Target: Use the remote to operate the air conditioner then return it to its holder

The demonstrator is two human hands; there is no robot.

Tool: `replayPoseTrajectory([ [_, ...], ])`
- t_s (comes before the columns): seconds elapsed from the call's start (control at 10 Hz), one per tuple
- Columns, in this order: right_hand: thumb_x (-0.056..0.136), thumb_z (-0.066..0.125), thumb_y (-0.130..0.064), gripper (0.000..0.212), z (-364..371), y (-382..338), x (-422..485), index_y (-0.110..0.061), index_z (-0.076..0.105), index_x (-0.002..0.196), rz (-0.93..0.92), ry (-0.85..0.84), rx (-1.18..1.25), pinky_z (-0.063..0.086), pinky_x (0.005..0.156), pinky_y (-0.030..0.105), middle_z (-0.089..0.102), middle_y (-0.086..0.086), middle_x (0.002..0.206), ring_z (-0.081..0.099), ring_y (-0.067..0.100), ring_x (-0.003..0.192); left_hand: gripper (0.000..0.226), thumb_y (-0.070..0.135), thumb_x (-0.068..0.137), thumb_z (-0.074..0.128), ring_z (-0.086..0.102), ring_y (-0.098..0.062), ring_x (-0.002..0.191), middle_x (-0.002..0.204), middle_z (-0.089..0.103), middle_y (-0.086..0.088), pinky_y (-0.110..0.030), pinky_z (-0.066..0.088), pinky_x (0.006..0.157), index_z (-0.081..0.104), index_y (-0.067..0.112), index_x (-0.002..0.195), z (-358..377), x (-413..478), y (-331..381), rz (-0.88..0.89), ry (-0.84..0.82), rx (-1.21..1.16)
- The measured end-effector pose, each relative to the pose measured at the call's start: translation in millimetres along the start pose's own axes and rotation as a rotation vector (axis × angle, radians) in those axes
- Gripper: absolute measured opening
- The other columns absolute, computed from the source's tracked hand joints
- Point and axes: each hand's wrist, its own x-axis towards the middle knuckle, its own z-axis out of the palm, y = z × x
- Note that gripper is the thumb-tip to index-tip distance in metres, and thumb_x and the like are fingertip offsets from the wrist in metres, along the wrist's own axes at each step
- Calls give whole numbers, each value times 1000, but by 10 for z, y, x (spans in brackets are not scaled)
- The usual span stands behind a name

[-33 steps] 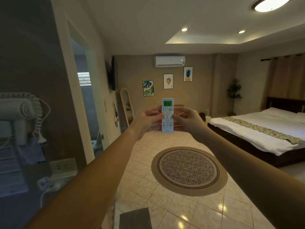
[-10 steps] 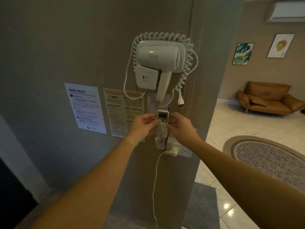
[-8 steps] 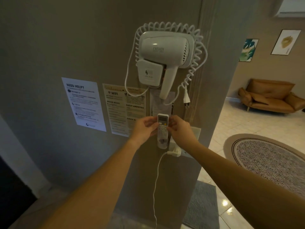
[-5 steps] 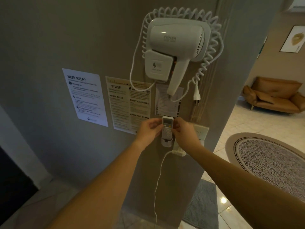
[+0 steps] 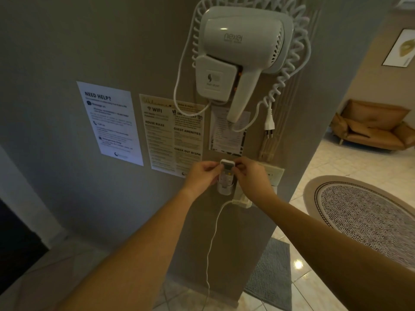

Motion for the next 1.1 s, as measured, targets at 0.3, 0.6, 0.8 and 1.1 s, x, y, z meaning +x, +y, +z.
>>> replayPoseTrajectory([
  [0.3,100,66,-13,15,11,-10,9,-10,75,111,2,8,2,58,76,30,77,4,97,72,18,86,27,39,101,67,78,-21,92,101,82,-9,-33,66,81,79,15,103,59,5,79,-111,60,-49],
  [0.6,98,68,-14,18,-72,-44,24,-11,74,115,33,-74,-17,58,80,33,79,8,101,74,23,93,33,39,106,60,76,-15,84,96,80,-6,-29,65,69,77,12,114,85,-109,125,-84,74,59],
  [0.8,98,69,-24,32,-317,-58,-103,-15,69,128,70,-66,81,51,87,27,75,1,115,67,14,98,25,35,103,64,76,-24,96,101,78,-3,-39,65,80,76,17,117,51,-206,175,-35,141,90],
  [1.1,98,69,-30,41,-938,-99,-361,-17,65,137,82,-25,187,62,92,47,71,1,126,68,19,107,33,43,100,65,70,-15,110,117,76,6,-39,58,96,76,22,123,317,-487,567,141,171,285],
])
